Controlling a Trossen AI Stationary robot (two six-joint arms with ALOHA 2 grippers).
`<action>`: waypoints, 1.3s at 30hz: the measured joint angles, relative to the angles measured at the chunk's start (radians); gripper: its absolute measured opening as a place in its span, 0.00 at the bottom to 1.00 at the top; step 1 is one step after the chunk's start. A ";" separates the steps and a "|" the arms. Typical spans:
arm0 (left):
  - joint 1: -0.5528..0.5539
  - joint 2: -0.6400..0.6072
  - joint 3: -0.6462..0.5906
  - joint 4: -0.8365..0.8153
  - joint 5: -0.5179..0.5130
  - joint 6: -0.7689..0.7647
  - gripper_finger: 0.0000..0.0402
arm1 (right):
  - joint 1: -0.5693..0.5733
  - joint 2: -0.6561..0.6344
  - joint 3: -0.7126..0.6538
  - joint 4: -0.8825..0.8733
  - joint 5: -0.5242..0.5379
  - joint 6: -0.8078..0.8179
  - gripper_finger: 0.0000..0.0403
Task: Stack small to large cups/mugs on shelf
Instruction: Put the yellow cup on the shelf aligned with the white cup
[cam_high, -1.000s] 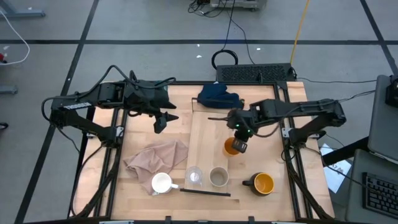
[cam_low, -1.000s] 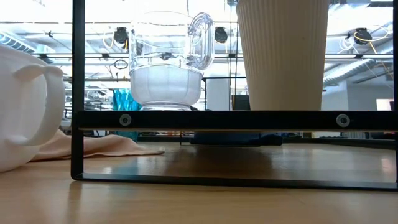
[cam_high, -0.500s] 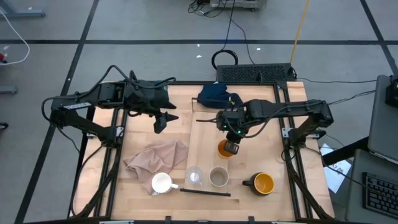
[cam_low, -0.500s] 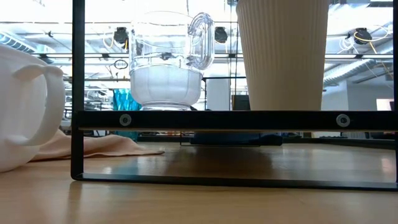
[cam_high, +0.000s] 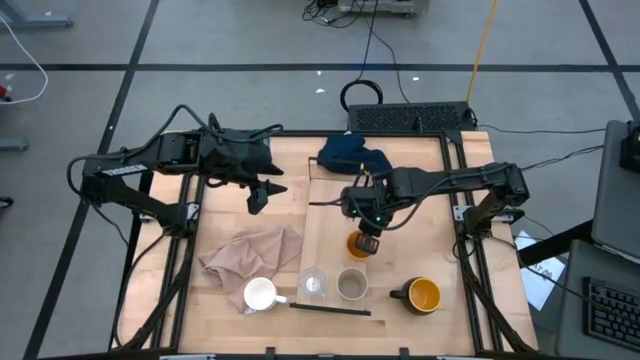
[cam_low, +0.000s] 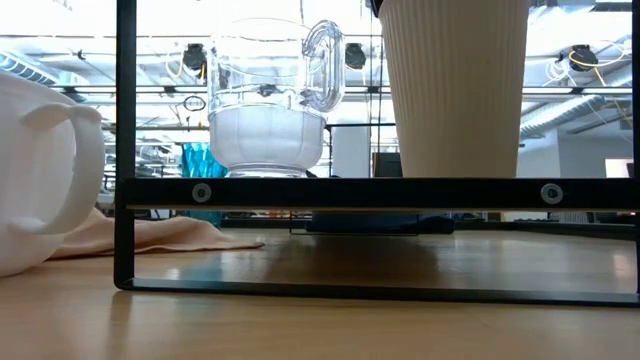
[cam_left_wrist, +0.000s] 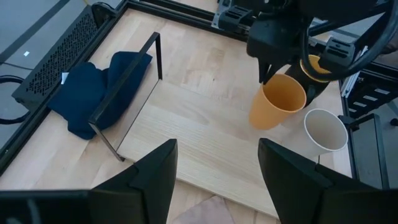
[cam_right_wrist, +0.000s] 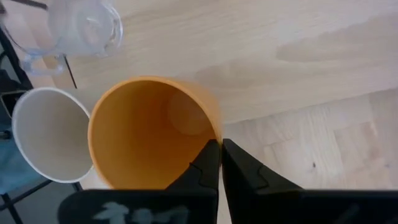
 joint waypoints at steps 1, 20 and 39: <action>0.000 0.000 0.000 0.000 0.000 0.001 0.56 | 0.000 -0.001 0.000 0.008 0.000 0.000 0.00; 0.000 0.000 0.000 0.000 0.000 -0.001 0.56 | -0.012 0.072 -0.001 0.029 -0.020 -0.050 0.00; 0.000 0.000 0.000 0.000 0.000 0.003 0.56 | -0.044 0.071 -0.001 0.029 0.001 -0.066 0.00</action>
